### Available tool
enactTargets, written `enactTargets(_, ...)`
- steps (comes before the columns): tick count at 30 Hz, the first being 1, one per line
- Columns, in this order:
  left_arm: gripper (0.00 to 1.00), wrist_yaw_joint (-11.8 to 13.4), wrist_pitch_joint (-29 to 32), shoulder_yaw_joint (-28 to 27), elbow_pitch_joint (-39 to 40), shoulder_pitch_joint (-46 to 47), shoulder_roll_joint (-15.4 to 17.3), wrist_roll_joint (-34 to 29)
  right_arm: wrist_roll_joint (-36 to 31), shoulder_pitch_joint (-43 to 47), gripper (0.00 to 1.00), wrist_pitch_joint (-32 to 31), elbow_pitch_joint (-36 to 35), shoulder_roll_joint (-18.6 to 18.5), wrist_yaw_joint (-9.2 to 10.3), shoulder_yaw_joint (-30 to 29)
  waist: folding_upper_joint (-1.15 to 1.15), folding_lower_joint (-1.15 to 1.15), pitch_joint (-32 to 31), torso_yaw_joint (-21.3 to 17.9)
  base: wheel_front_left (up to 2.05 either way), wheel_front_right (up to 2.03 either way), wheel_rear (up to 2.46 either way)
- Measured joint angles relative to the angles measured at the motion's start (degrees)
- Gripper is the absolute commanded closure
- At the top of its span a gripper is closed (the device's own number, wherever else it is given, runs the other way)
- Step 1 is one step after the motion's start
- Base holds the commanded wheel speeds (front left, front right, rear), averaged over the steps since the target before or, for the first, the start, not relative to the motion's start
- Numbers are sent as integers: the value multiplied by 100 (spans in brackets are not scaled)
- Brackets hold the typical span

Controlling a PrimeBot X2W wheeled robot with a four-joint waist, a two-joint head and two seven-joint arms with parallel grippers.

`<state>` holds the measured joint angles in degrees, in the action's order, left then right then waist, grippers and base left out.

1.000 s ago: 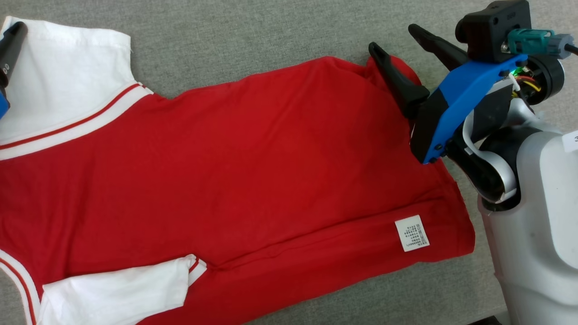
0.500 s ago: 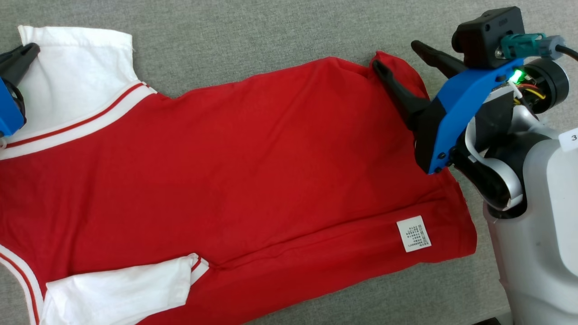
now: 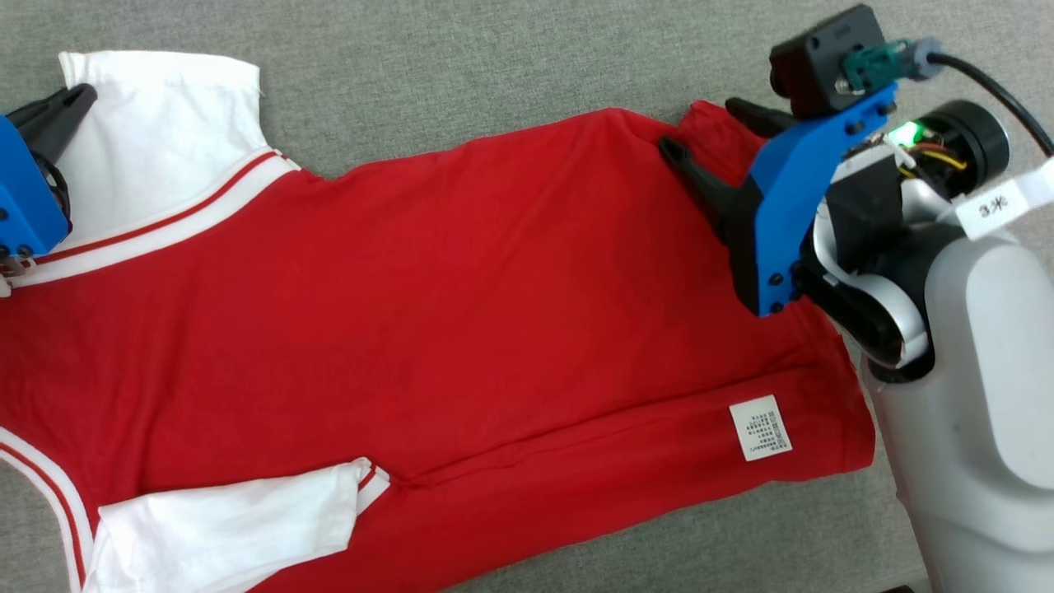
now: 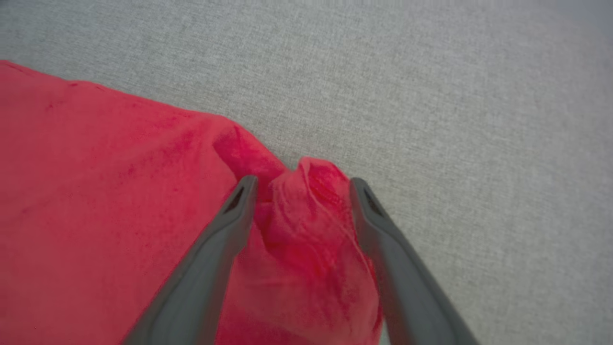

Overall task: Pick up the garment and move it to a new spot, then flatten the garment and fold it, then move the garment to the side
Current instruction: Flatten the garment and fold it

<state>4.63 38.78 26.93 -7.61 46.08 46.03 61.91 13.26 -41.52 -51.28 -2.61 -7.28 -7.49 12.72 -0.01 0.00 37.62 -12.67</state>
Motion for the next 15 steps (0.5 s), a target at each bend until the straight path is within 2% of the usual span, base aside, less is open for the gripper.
enactTargets(4,100,-31,-26,8,-25,4,-57,-14,53,-229,1,-62,137,-3,0,100,1,0,-2,32,0,0,0)
enactTargets(5,100,-41,-33,10,-33,4,-74,-13,59,-258,16,-71,168,-5,0,148,1,0,-2,40,0,0,0)
enactTargets(6,100,-51,-37,13,-41,5,-85,-13,60,-272,40,-100,189,-8,0,181,1,0,-2,49,0,0,0)
enactTargets(8,100,-67,-58,27,-56,14,-101,-14,59,-287,100,-146,227,-41,0,213,1,0,-3,63,0,0,0)
enactTargets(15,100,-114,-240,73,-147,8,-144,-89,54,-236,100,-260,153,-167,0,120,1,0,-62,99,0,0,0)
